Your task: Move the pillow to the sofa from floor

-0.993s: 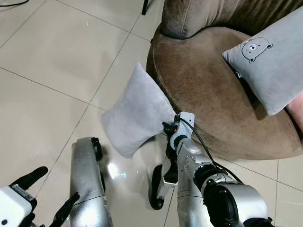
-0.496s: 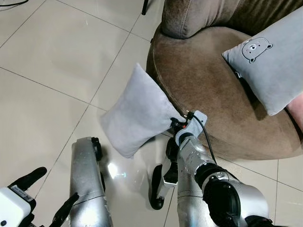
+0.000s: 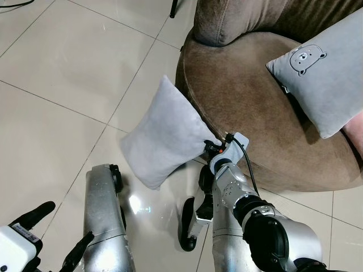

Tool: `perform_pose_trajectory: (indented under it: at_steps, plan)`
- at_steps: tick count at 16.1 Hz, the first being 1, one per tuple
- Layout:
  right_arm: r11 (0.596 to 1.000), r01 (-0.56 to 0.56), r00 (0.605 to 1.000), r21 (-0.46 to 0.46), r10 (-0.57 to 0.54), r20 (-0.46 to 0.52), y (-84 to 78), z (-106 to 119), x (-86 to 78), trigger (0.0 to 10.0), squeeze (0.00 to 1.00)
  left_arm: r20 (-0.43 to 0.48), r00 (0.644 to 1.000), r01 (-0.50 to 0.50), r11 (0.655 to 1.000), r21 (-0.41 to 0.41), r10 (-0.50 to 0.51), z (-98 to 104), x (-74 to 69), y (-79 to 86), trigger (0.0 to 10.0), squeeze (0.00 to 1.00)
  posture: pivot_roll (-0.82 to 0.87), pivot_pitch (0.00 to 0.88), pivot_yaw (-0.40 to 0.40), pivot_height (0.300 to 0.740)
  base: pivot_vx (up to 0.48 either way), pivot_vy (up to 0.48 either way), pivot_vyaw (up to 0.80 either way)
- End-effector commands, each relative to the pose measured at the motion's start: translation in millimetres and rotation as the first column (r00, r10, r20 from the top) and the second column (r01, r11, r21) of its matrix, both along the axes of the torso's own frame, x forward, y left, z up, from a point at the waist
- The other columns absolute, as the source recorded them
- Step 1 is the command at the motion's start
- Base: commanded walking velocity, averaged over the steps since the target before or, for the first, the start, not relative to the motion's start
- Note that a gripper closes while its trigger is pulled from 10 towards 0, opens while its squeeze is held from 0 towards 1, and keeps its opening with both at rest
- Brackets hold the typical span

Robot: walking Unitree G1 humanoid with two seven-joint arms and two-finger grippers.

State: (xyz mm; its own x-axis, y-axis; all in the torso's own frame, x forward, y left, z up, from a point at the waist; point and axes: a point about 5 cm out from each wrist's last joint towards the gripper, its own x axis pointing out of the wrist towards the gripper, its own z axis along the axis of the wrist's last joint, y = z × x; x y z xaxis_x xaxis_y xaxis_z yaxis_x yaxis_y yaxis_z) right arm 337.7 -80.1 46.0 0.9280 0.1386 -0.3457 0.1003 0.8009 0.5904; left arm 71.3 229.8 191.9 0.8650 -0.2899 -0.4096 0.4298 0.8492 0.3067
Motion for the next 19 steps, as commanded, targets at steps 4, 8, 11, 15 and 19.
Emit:
perform_pose_trajectory:
  at_steps: [4,8,11,15,19]
  plan:
    - [0.998,-0.007,1.000,0.056,0.007,-0.003,16.0,0.5,-3.1,0.0,0.00,-0.019,1.000,0.011,1.000,-0.006,-0.012,-0.4,-4.4,-4.1,10.0,0.00,0.34,0.383,-0.210,0.515,0.000,0.000,0.00]
    - [0.998,-0.025,1.000,0.059,0.025,0.007,17.3,0.5,-3.7,0.0,0.00,-0.018,1.000,0.007,1.000,-0.006,-0.007,-2.4,-3.9,-3.0,10.0,0.00,0.34,0.368,-0.213,0.515,0.000,0.000,0.00]
    - [0.993,-0.069,0.997,0.095,0.067,0.025,25.0,2.1,-4.5,0.0,0.00,-0.009,1.000,-0.005,1.000,-0.006,0.005,-5.4,-2.4,-2.1,10.0,0.00,0.35,0.344,-0.225,0.515,0.000,0.000,0.00]
    - [0.940,-0.214,0.973,0.264,0.183,0.138,40.1,7.5,-8.5,0.0,0.00,0.017,0.999,-0.047,0.995,-0.084,0.049,-15.1,2.1,-20.1,10.0,0.00,0.30,0.238,-0.241,0.515,0.000,0.000,0.00]
    - [0.890,-0.336,0.926,0.309,0.251,0.283,43.7,19.4,-9.5,0.0,0.00,0.063,0.993,-0.088,0.988,-0.125,0.097,-33.2,18.5,-24.5,10.0,0.00,0.26,0.145,-0.240,0.515,0.000,0.000,0.00]
